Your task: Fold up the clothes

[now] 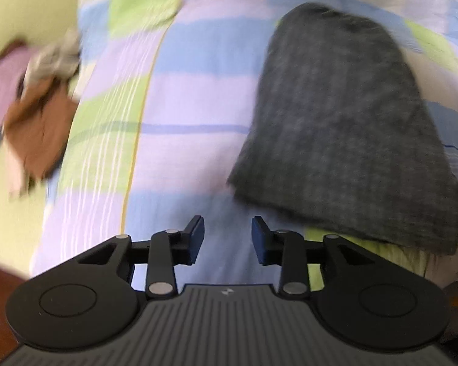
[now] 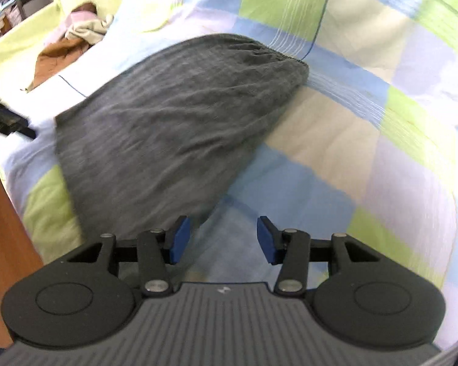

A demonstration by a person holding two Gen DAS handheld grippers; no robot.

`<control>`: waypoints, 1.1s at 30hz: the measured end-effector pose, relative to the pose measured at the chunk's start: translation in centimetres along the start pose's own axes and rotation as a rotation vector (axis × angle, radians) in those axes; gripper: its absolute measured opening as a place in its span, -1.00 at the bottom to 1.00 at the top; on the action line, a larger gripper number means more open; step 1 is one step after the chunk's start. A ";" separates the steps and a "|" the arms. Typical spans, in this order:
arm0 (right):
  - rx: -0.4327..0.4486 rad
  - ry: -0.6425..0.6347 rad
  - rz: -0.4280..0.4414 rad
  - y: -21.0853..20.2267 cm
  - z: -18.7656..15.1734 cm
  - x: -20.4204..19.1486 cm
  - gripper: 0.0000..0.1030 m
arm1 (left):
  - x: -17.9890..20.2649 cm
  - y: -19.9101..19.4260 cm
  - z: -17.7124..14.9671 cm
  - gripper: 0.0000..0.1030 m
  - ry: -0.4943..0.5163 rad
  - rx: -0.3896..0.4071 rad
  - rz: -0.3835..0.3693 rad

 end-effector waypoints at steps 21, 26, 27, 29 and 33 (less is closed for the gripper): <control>0.061 0.930 0.002 1.1 -5.3 -3.6 -0.49 | -1.6 4.6 3.0 -0.10 0.156 -0.086 -0.356; 0.062 0.968 -0.006 2.3 -5.4 -3.4 -0.63 | -2.2 5.8 2.7 -0.11 0.139 -0.107 -0.436; 0.066 0.974 -0.003 2.3 -5.3 -3.4 -0.87 | -2.2 5.9 2.7 -0.14 0.137 -0.105 -0.456; 0.081 0.972 0.007 2.1 -4.7 -3.5 -0.91 | -2.3 5.7 2.7 -0.81 0.124 -0.106 -0.503; 0.118 0.964 0.033 0.6 -2.8 -3.3 -0.91 | -2.2 4.7 2.9 -0.97 0.134 -0.086 -0.543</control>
Point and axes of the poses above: each gripper's, at about its wrist camera, not at the fingertips, and y roughly the way its jaws point, x to its right, z to its top, the point moved 8 cm from there along y, roughly the way its jaws point
